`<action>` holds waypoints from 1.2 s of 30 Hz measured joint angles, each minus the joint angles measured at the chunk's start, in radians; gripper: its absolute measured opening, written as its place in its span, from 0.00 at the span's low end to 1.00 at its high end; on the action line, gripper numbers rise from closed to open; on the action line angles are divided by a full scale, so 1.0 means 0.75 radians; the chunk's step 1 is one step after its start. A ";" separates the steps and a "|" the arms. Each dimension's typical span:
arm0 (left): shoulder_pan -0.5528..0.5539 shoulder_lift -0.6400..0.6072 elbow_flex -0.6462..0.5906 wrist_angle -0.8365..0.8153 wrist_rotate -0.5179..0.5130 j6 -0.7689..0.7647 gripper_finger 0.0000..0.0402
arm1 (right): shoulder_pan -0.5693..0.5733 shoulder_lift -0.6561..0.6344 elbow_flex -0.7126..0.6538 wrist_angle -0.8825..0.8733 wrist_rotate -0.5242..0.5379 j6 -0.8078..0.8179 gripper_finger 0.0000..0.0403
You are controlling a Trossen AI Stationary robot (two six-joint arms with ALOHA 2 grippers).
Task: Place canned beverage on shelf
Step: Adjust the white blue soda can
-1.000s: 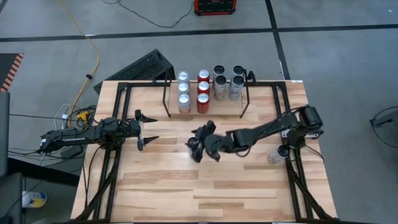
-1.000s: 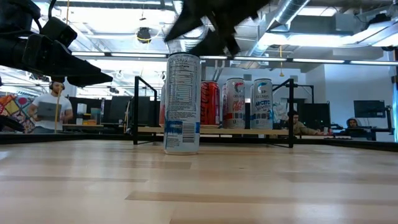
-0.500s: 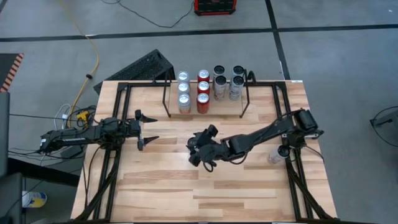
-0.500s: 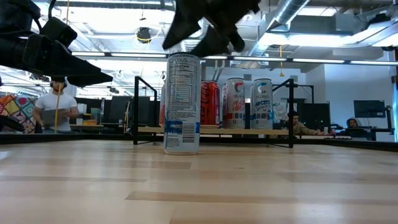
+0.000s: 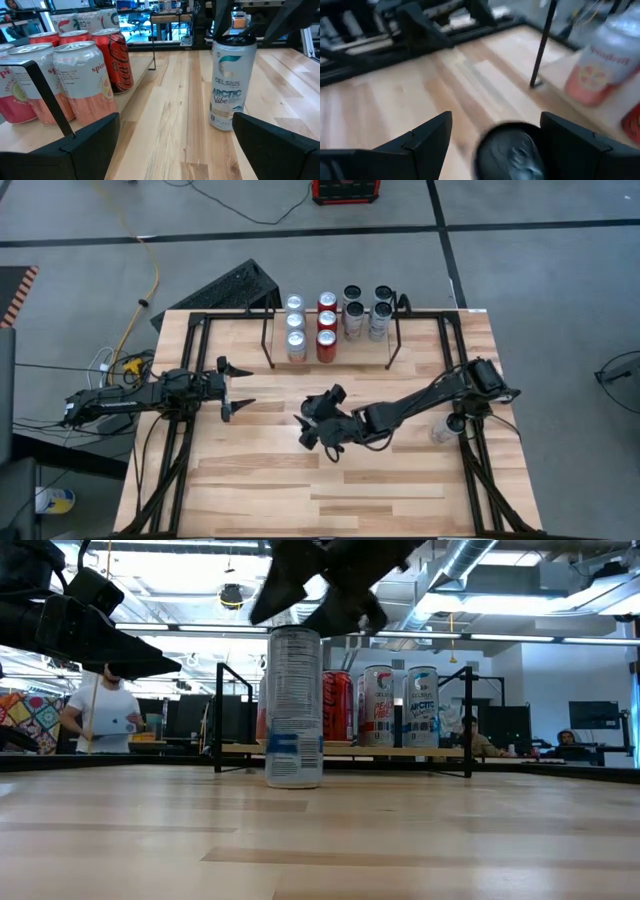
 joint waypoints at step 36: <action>0.000 0.001 0.000 -0.001 0.000 0.000 0.93 | 0.121 0.026 0.210 -0.320 0.412 0.316 0.81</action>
